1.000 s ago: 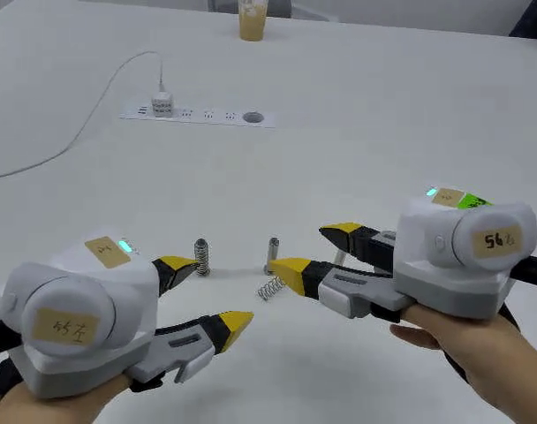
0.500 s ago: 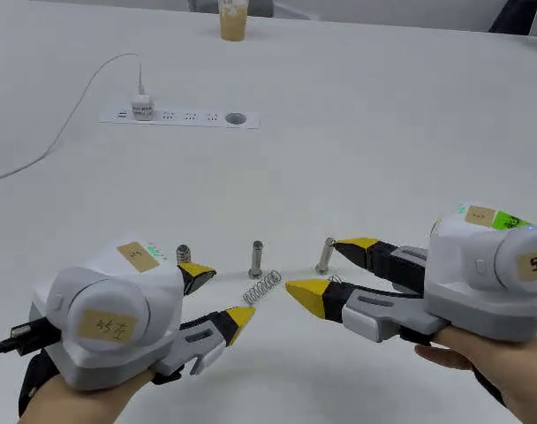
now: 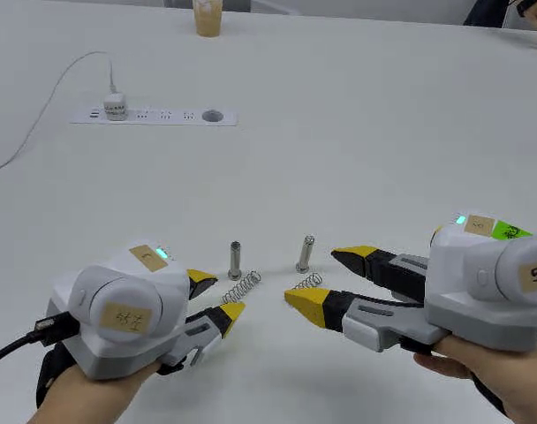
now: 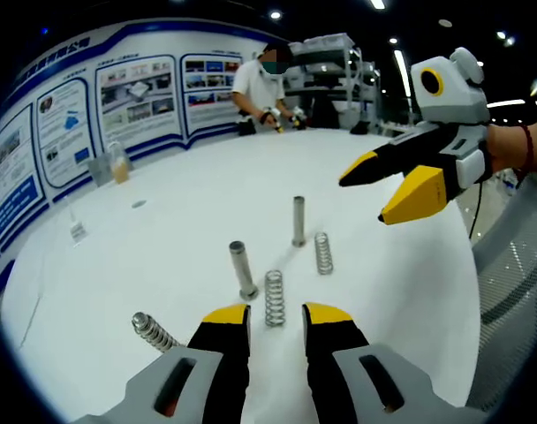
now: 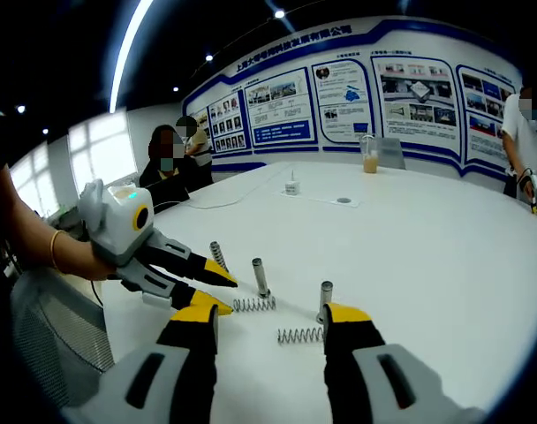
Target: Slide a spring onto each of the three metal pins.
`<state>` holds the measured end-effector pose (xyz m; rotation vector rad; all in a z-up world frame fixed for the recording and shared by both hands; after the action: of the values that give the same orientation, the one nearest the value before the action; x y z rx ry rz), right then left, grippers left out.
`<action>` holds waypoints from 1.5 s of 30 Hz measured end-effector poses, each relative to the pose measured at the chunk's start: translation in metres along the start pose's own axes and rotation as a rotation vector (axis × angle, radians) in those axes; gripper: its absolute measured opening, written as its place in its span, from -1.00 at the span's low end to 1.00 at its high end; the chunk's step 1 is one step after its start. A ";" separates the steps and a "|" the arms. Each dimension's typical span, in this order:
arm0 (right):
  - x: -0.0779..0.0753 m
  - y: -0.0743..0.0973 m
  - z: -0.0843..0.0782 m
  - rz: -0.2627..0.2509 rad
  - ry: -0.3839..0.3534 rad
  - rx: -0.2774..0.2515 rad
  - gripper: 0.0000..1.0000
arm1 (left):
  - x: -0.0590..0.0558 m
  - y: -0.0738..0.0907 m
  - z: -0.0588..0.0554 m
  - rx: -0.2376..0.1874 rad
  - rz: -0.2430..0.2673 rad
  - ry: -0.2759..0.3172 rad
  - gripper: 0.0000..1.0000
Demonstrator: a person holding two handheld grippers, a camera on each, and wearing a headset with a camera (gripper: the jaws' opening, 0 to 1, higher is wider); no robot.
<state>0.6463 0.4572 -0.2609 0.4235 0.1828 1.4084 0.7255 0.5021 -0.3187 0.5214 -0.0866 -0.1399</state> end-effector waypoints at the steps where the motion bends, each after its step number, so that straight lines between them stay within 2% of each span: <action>1: -0.001 0.000 -0.001 -0.002 -0.001 0.002 -0.01 | 0.000 -0.002 -0.001 0.005 -0.001 -0.002 -0.53; 11: -0.005 0.005 -0.007 -0.025 -0.011 0.013 -0.02 | 0.002 -0.014 -0.015 0.048 -0.012 0.006 -0.64; 18: -0.008 0.008 -0.008 -0.047 -0.028 0.012 -0.03 | 0.003 -0.016 -0.015 0.039 -0.002 0.036 -0.72; 29: -0.004 0.006 -0.009 -0.048 -0.065 0.003 -0.05 | -0.003 -0.009 -0.017 0.054 -0.023 -0.004 -0.80; 33: -0.004 0.004 -0.010 -0.046 -0.078 0.018 -0.07 | -0.005 0.002 -0.004 0.011 -0.020 -0.031 -0.80; 38: -0.003 0.002 -0.007 -0.039 -0.102 0.013 -0.09 | -0.006 0.016 0.009 -0.034 -0.017 -0.027 -0.80; 45: 0.004 0.000 0.004 -0.016 -0.139 -0.019 -0.10 | -0.010 0.034 0.025 -0.091 -0.009 -0.022 -0.80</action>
<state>0.6487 0.4604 -0.2566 0.5017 0.0595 1.3588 0.7166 0.5211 -0.2807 0.4298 -0.0990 -0.1577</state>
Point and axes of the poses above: the centre of the closed fingertips' face, and the gripper's own axes: y roughly backward along the fingers, x roughly to its left, z roughly out of its top, the point moved 1 cm from there along y, roughly backward along the fingers, and after that the axes turned 1 degree about -x, right-handed, at the moved point
